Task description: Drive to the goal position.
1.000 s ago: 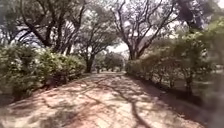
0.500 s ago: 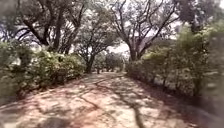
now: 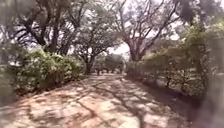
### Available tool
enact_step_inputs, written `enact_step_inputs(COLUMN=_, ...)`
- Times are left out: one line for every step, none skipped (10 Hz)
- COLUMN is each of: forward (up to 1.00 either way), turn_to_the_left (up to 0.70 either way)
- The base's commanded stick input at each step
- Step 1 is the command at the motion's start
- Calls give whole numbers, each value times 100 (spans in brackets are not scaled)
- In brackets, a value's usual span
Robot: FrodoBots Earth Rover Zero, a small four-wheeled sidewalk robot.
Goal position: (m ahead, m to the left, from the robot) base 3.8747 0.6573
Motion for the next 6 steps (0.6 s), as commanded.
enact_step_inputs(forward=50, turn_to_the_left=0)
enact_step_inputs(forward=50, turn_to_the_left=0)
enact_step_inputs(forward=50, turn_to_the_left=0)
enact_step_inputs(forward=50, turn_to_the_left=0)
enact_step_inputs(forward=50, turn_to_the_left=0)
enact_step_inputs(forward=50, turn_to_the_left=0)
